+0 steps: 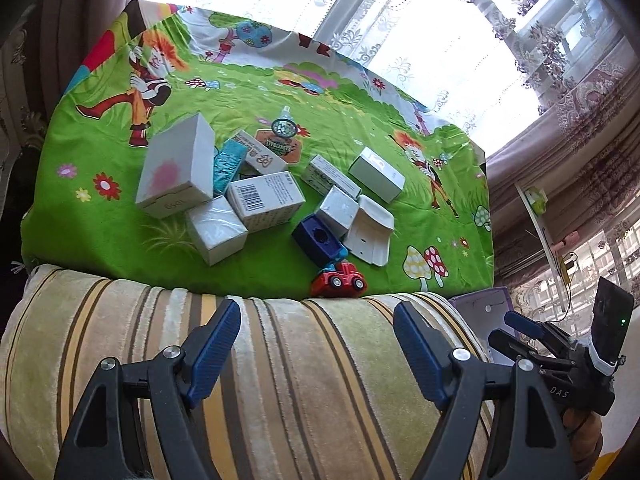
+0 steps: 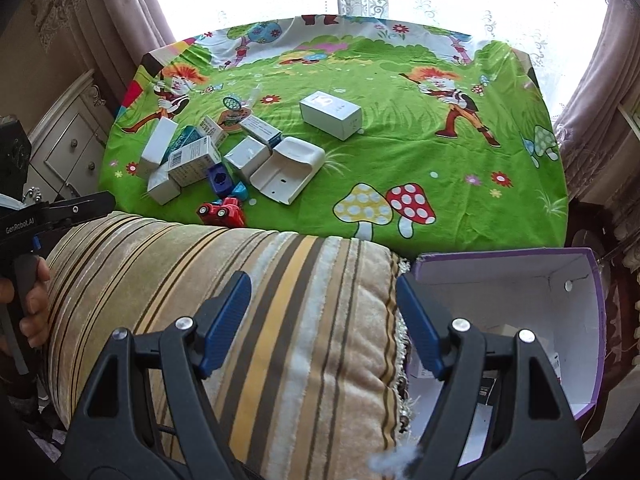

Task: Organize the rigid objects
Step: 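Move both open grippers back over the remaining items on the bed, then grasp the large pink-printed white box with the left gripper while the right grasps the red toy car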

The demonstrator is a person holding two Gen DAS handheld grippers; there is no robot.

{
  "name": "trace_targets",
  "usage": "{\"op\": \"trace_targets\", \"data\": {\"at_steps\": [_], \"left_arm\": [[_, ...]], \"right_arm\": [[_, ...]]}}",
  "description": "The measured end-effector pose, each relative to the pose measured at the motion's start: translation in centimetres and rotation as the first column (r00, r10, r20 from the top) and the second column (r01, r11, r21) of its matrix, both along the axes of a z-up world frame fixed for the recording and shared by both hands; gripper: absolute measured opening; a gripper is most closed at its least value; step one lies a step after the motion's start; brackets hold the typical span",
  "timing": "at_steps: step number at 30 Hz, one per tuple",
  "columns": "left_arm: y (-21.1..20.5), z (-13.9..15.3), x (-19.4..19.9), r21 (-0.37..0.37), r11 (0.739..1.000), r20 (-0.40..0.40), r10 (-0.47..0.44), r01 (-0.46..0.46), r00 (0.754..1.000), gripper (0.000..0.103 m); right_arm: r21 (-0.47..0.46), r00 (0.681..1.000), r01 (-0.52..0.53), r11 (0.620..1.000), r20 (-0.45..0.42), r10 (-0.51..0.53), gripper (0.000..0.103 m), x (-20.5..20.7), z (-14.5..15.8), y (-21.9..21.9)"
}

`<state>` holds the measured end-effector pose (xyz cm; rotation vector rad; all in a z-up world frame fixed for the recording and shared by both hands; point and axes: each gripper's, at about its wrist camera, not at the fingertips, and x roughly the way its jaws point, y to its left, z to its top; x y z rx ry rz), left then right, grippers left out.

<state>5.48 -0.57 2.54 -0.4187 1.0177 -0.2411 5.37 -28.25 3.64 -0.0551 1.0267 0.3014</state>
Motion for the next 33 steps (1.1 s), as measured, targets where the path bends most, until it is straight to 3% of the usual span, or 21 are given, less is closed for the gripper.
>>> {"op": "trace_targets", "data": {"at_steps": [9,15,22,33], "left_arm": [[2.4,-1.0,1.1,0.006,0.999,-0.033,0.032,-0.032,0.999,0.079],[4.5,-1.2,2.9,0.006,0.999,-0.052,0.054,-0.054,0.997,0.079],[7.2,-1.5,6.1,0.049,0.994,-0.073,0.102,-0.099,0.992,0.080],[10.3,-4.3,10.9,0.065,0.986,-0.156,0.164,-0.155,0.974,0.083]], "right_arm": [[0.016,0.993,-0.097,0.995,-0.065,0.098,0.077,3.0,-1.3,4.1],[0.086,0.983,-0.068,0.994,-0.163,0.081,0.078,5.7,-2.8,5.7],[0.105,0.971,-0.070,0.992,-0.221,0.092,0.078,8.0,-4.4,7.6],[0.167,0.939,-0.059,0.984,-0.325,0.111,0.078,11.7,-7.0,10.0]]}}
